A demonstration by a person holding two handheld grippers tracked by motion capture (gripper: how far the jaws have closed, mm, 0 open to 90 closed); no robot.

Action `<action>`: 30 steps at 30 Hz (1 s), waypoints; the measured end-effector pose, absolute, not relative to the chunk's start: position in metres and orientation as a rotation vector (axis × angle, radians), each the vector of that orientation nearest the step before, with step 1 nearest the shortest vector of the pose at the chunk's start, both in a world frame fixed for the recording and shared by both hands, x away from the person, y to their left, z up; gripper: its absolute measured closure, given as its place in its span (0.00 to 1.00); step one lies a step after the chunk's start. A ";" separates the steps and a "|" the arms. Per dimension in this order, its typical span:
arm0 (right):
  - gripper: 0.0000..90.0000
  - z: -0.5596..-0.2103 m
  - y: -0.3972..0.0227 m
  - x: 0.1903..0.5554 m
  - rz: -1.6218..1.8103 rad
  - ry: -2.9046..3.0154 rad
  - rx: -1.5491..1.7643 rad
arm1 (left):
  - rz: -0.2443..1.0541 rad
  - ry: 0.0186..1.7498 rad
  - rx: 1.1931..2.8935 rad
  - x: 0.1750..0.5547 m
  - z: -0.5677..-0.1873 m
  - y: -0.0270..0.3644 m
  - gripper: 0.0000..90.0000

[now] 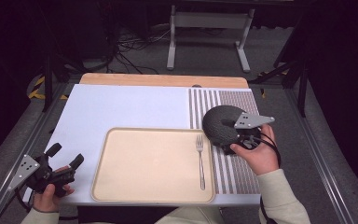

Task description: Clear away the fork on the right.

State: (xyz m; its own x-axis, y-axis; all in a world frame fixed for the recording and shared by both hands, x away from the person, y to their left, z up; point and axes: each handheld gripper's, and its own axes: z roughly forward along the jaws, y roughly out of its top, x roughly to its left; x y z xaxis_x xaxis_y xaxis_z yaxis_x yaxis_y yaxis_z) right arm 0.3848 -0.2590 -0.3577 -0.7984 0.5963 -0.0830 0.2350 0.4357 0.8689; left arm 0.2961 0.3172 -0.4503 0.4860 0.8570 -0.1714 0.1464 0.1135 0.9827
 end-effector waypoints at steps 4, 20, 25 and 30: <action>0.19 -0.363 -0.276 0.377 1.374 2.256 0.754 | 0.658 0.968 1.383 0.297 -0.451 0.317 0.02; 0.16 -0.399 -0.320 0.355 1.564 2.026 0.863 | 0.663 0.972 1.387 0.297 -0.452 0.316 0.02; 0.16 -0.417 -0.331 0.348 1.595 1.998 0.890 | 0.663 0.978 1.383 0.297 -0.452 0.316 0.02; 0.16 -0.433 -0.339 0.343 1.615 1.969 0.916 | 0.664 0.975 1.385 0.297 -0.452 0.316 0.02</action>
State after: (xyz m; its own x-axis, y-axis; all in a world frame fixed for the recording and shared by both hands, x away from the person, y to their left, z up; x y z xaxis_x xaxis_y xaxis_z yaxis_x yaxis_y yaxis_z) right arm 0.3428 -0.3385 -0.4325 -0.6887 0.7208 0.0783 0.2178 0.1027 0.9706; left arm 0.2970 0.3160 -0.4516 0.4758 0.8623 -0.1731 0.1545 0.1118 0.9816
